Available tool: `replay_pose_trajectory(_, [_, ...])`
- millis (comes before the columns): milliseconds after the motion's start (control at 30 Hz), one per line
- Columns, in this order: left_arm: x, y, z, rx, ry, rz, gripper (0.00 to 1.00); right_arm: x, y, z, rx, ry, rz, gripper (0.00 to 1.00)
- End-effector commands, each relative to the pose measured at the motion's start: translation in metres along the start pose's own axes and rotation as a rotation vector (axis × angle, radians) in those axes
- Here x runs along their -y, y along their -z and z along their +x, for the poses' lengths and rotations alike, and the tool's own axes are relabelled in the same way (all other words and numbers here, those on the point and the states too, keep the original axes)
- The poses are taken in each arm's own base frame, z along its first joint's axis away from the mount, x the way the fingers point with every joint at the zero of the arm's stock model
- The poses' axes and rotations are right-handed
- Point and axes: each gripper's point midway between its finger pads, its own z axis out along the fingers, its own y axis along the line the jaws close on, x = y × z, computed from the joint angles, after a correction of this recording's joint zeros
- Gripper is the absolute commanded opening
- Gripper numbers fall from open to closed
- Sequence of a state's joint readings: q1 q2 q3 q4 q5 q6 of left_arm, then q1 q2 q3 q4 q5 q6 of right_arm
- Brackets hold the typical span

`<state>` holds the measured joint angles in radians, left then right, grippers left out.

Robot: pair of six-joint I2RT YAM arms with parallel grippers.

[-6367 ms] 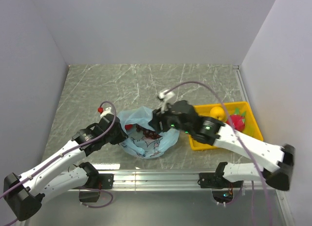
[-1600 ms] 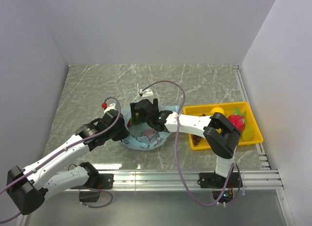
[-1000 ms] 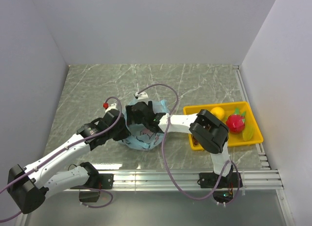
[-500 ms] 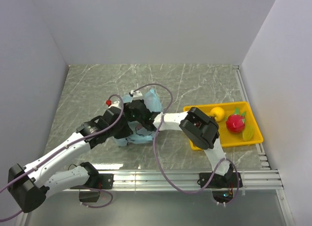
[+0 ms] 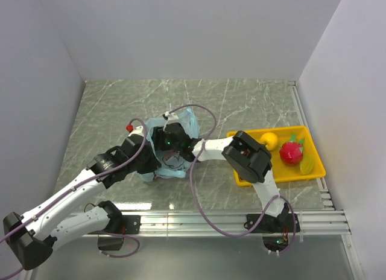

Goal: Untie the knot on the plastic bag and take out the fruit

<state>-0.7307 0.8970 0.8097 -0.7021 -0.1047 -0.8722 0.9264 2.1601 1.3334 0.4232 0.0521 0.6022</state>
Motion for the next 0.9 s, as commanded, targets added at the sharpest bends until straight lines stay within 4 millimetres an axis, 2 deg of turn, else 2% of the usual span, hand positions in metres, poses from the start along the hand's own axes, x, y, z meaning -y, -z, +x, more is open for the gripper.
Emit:
replay_pose_trajectory(0, [-0.019,0.006,-0.001,0.038,0.033,-0.082,0.01,-0.018,0.037,-0.047,0.106,0.042,-0.061,0.04])
replay_pose_trajectory(33, [-0.022,0.006,-0.002,0.050,0.048,-0.091,0.00,-0.027,0.052,-0.060,0.129,0.055,-0.079,0.02])
replay_pose_trajectory(67, [-0.024,0.006,-0.003,0.061,0.052,-0.100,0.00,-0.017,0.060,-0.051,0.111,0.085,-0.057,0.00])
replay_pose_trajectory(100, [-0.027,0.006,-0.002,0.065,0.056,-0.102,0.00,-0.014,0.067,-0.050,0.107,0.097,-0.051,0.00])
replay_pose_trajectory(133, [-0.028,0.006,-0.002,0.068,0.066,-0.107,0.00,-0.021,0.081,-0.060,0.130,0.113,-0.065,0.00])
replay_pose_trajectory(167, [-0.032,0.006,-0.002,0.076,0.069,-0.122,0.00,-0.010,0.089,-0.048,0.106,0.121,-0.044,0.00])
replay_pose_trajectory(200, [-0.036,0.004,0.000,0.073,0.069,-0.137,0.01,-0.007,0.096,-0.046,0.103,0.127,-0.038,0.00])
replay_pose_trajectory(233, [-0.039,0.005,0.001,0.077,0.071,-0.146,0.01,-0.010,0.108,-0.053,0.123,0.130,-0.045,0.00])
replay_pose_trajectory(267, [-0.042,0.003,0.003,0.073,0.071,-0.155,0.01,0.000,0.116,-0.043,0.106,0.135,-0.027,0.00])
replay_pose_trajectory(333, [-0.044,0.004,0.002,0.084,0.068,-0.155,0.00,0.001,0.130,-0.045,0.106,0.137,-0.019,0.00])
replay_pose_trajectory(367, [-0.044,0.003,0.002,0.087,0.067,-0.153,0.01,0.009,0.136,-0.034,0.086,0.138,-0.004,0.00])
replay_pose_trajectory(467, [-0.041,0.003,-0.005,0.111,0.068,-0.153,0.01,0.003,0.154,-0.037,0.095,0.138,-0.035,0.00])
replay_pose_trajectory(600, [-0.032,-0.001,-0.016,0.123,0.048,-0.156,0.01,-0.028,0.175,-0.021,-0.007,0.202,-0.180,0.00])
replay_pose_trajectory(633, [-0.029,-0.002,-0.021,0.135,0.039,-0.152,0.01,-0.042,0.185,-0.020,-0.024,0.220,-0.246,0.00])
replay_pose_trajectory(667, [-0.025,-0.002,-0.025,0.146,0.036,-0.146,0.01,-0.047,0.191,-0.016,-0.047,0.228,-0.266,0.00])
replay_pose_trajectory(800, [-0.024,-0.012,-0.028,0.143,0.014,-0.168,0.01,-0.077,0.227,-0.026,-0.056,0.259,-0.401,0.00])
replay_pose_trajectory(867, [-0.024,-0.017,-0.027,0.135,0.010,-0.168,0.01,-0.094,0.248,-0.041,-0.042,0.281,-0.456,0.00])
